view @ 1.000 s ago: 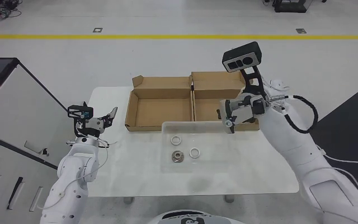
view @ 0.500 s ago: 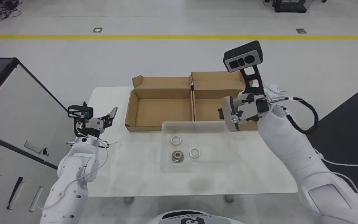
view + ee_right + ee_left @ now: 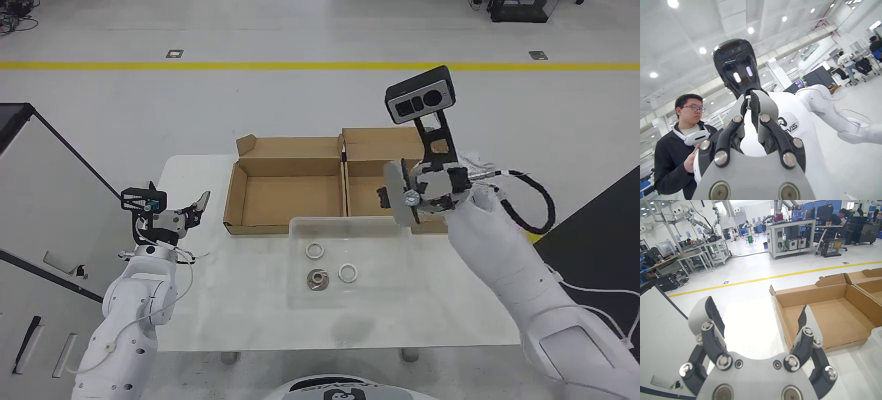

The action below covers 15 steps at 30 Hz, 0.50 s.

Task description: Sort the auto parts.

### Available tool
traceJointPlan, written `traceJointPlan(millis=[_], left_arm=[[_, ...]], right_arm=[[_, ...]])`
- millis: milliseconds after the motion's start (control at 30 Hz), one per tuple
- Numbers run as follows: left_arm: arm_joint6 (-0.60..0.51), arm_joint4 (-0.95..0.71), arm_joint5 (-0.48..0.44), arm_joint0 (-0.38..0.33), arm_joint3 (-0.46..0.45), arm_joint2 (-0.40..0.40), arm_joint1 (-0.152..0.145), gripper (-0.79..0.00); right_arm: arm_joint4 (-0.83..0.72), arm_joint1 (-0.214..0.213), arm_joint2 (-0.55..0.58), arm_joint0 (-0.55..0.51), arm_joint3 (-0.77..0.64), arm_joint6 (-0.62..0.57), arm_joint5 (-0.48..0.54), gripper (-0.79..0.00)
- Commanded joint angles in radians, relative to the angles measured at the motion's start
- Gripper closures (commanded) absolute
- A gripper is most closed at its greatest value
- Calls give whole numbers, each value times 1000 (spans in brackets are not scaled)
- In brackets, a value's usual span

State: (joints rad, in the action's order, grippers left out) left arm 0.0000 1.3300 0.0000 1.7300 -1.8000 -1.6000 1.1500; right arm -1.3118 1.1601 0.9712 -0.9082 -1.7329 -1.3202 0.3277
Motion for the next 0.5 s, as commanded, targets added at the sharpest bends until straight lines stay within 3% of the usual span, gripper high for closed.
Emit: traceJointPlan(millis=[0, 467], left_arm=[[0, 0, 0, 0, 0, 0, 0, -785], [0, 0, 0, 0, 0, 0, 0, -785]], right_arm=[[73, 1, 2, 5, 4, 34, -8, 0], [384, 6, 15, 30, 8, 163, -97, 0]])
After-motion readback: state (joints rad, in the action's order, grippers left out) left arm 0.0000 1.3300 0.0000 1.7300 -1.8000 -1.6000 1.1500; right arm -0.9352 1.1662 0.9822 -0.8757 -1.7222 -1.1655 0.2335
